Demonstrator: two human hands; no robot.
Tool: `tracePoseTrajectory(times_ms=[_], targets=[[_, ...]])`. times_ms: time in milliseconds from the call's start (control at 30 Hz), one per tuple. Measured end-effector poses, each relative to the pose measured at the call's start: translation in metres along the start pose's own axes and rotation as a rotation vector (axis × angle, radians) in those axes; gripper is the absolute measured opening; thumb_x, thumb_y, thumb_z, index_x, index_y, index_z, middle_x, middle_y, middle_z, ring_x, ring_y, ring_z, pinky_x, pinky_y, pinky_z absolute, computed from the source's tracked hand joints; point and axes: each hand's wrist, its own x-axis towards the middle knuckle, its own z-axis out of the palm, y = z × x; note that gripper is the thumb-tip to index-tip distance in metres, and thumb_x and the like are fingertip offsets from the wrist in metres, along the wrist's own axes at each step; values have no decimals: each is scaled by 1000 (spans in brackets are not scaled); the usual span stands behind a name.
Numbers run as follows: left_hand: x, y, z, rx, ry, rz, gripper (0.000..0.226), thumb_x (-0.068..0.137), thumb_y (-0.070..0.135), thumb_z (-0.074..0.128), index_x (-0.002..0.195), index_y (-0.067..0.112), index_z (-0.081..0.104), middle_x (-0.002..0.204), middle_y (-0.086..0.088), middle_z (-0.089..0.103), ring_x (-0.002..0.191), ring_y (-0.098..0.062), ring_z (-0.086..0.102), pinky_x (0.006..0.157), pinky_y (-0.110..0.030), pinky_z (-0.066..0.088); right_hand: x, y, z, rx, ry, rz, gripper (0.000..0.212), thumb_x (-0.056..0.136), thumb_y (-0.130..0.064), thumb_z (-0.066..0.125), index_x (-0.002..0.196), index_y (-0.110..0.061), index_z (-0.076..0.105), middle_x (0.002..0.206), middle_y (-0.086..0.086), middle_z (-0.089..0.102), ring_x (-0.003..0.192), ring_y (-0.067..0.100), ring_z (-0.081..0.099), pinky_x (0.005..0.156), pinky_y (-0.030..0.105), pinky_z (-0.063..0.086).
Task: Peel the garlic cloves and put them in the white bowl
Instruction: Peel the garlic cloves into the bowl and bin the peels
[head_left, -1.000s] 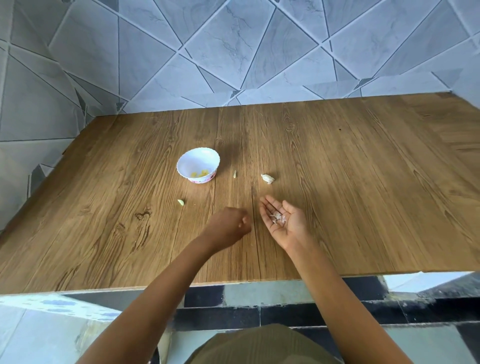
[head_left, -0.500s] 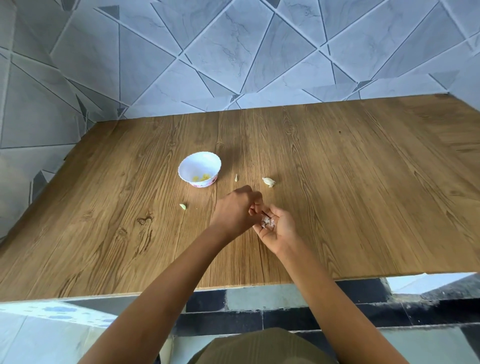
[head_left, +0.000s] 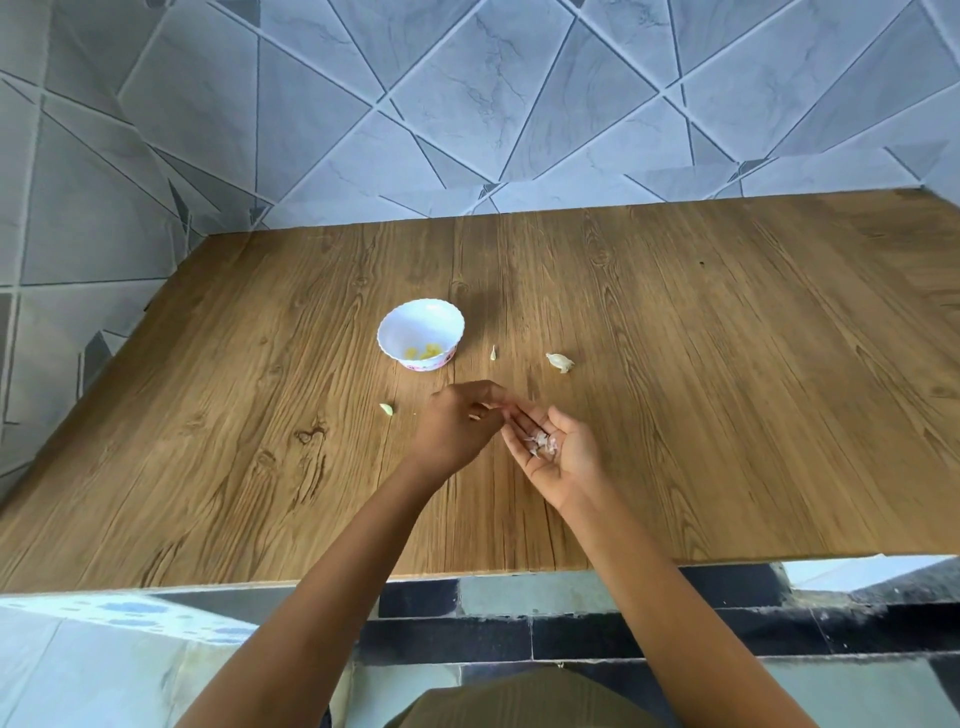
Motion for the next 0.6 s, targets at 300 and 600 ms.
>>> tracePoseTrajectory(times_ms=[300,600], targets=[[-54,-43,-48,-193,452,-305,18,84,9,67,99,18,71,96,10,70,85,4,63,78,-8,47,14,37,23,-161,-76,160,38,101,-19,33,100,6,62,89,18,71,94,27,64,75,31,57],[-169,-53,-72,-163,935,-620,16,84,6,67,93,19,71,89,3,72,74,5,63,71,-8,45,7,116,68,-451,-282,631,38,100,-16,31,98,8,61,93,21,68,91,29,64,77,33,56]])
